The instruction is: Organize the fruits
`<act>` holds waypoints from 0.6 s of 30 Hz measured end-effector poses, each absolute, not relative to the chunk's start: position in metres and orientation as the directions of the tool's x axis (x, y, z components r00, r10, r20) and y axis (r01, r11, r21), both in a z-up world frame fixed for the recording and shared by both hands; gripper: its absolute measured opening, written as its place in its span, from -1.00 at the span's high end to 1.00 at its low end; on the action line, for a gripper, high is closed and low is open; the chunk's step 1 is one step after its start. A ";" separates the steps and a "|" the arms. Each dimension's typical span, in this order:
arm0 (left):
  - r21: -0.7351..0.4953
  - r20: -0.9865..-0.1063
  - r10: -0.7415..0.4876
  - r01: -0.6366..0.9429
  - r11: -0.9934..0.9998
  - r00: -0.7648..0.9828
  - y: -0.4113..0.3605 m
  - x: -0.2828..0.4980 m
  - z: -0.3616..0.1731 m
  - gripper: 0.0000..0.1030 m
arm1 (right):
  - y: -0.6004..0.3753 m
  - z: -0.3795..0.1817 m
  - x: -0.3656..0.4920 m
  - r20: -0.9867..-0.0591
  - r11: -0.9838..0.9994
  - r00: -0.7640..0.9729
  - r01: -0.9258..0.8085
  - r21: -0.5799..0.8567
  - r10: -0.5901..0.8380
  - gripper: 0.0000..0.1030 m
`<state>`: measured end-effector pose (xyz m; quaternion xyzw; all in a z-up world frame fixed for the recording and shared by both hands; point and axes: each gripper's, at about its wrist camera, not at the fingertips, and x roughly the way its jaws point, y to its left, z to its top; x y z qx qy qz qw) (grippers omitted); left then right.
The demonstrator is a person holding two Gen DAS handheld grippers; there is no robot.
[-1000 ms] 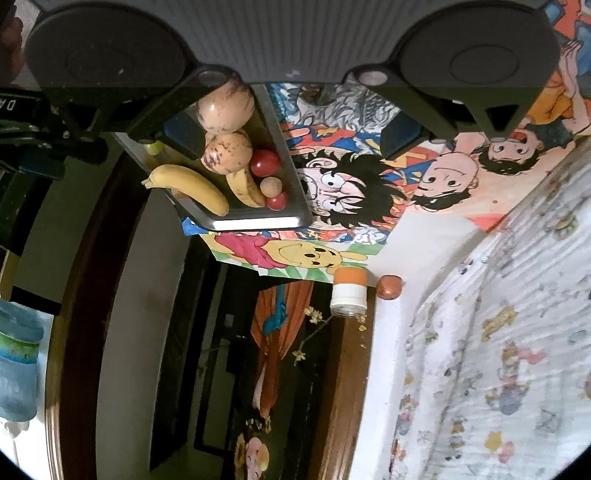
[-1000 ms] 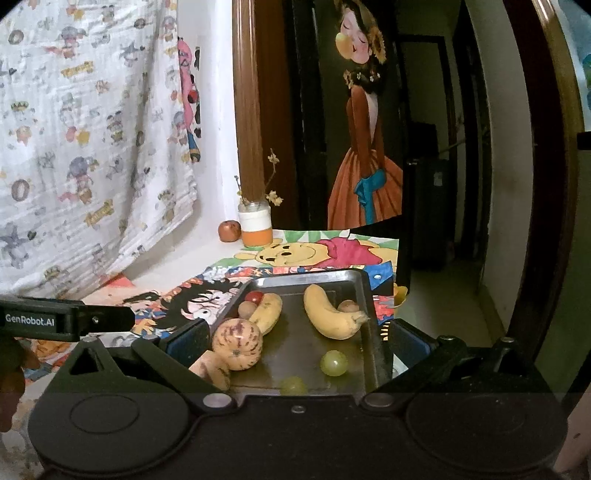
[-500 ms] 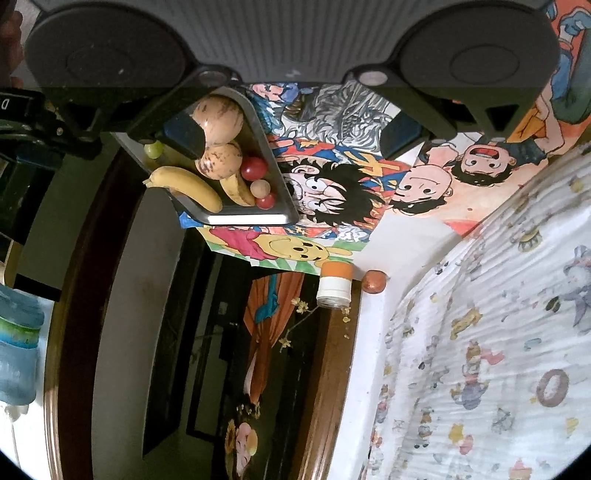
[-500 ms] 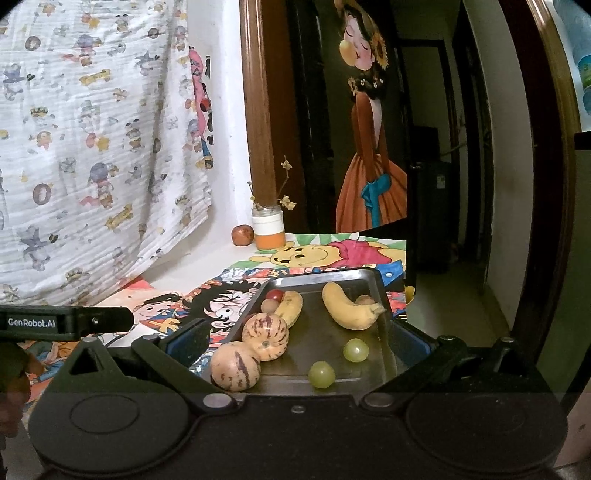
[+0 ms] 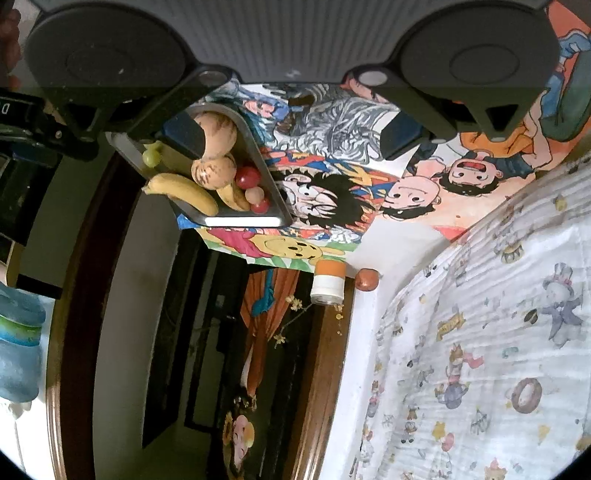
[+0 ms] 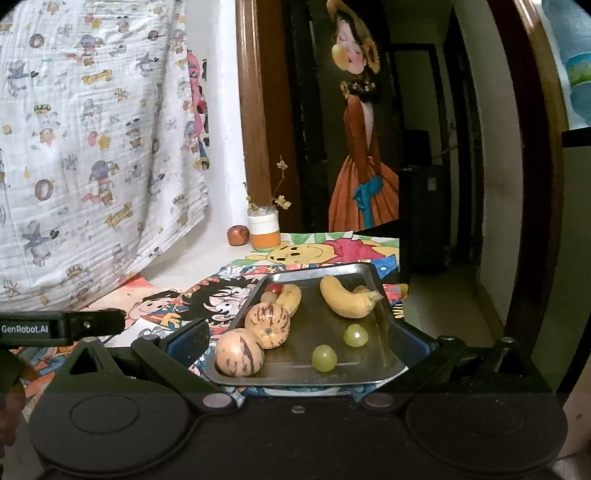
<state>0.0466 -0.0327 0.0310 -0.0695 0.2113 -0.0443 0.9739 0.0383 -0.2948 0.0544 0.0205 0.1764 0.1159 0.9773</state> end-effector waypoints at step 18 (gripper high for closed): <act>-0.125 -0.416 -0.093 0.045 0.991 0.905 -0.024 0.025 0.017 -0.99 | -0.278 0.032 0.011 -0.311 0.985 0.935 -0.162 0.054 0.171 -0.99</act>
